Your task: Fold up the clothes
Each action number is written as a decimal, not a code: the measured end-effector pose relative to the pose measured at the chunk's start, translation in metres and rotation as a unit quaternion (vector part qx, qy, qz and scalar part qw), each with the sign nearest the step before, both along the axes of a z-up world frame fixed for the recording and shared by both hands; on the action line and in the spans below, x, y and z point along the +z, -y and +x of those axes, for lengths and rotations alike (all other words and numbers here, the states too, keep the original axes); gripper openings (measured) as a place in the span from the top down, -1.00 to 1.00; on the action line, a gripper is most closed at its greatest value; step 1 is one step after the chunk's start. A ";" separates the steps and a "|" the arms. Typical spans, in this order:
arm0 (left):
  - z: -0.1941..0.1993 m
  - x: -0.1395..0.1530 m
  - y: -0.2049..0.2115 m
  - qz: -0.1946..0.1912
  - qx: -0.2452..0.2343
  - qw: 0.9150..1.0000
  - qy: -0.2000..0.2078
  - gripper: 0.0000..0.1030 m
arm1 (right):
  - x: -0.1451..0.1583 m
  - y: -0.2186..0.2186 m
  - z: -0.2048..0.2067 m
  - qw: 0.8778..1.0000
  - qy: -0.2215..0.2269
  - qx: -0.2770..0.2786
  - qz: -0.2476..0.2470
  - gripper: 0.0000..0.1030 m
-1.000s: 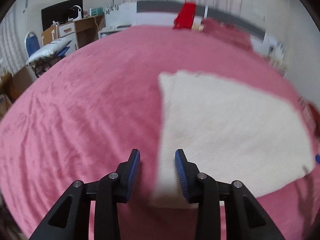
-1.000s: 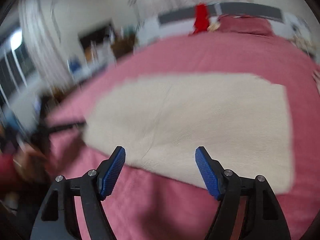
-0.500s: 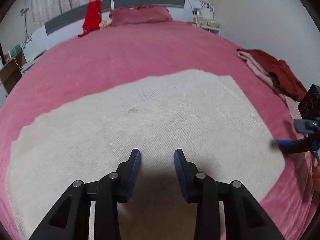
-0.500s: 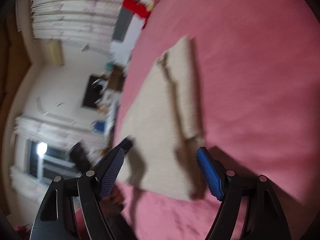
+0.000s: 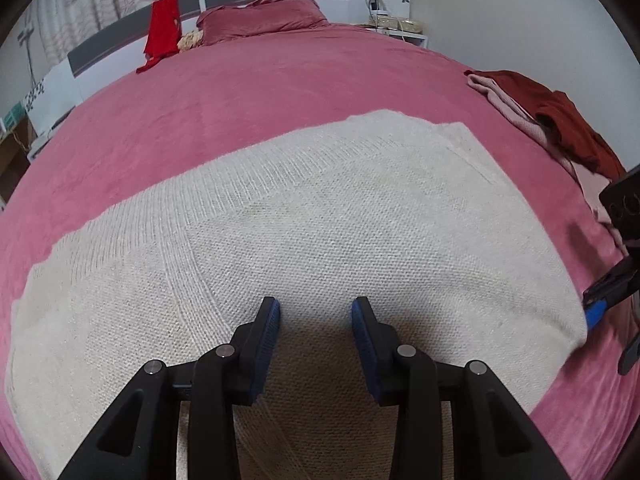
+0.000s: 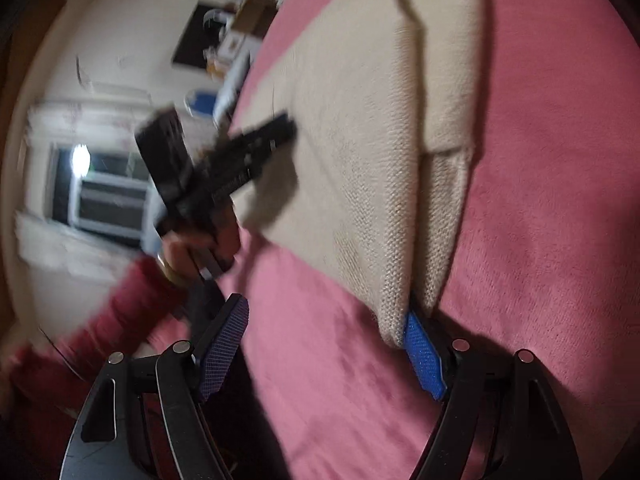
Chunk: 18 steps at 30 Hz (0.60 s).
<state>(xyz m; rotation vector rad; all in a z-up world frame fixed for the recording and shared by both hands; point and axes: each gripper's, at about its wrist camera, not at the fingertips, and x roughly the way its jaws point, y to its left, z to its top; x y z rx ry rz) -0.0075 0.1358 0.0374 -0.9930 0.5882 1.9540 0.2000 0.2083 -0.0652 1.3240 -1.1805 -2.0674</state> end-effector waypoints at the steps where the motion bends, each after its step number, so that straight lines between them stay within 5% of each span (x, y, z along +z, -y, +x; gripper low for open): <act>1: 0.001 0.000 0.000 0.001 -0.001 1.000 -0.002 0.25 | 0.001 -0.001 0.001 1.000 0.001 -0.007 0.002 -0.48; 4: 0.004 0.007 0.009 0.011 -0.005 1.000 -0.001 0.26 | 0.023 -0.013 0.003 0.995 -0.003 -0.087 0.043 -0.48; 6: 0.007 0.015 0.021 0.025 -0.002 1.000 0.002 0.26 | 0.050 -0.025 0.012 0.978 -0.017 -0.177 0.108 -0.49; 9: 0.003 0.040 0.073 0.079 0.041 0.996 -0.009 0.26 | 0.088 -0.011 0.018 0.956 -0.083 -0.257 0.116 -0.50; 13: -0.019 0.061 0.186 0.135 0.176 0.975 -0.023 0.26 | 0.114 0.051 -0.035 0.960 -0.117 -0.189 0.172 -0.50; 18: -0.049 0.044 0.319 0.135 0.268 0.954 0.024 0.28 | 0.108 0.160 -0.141 0.963 -0.138 -0.068 0.219 -0.50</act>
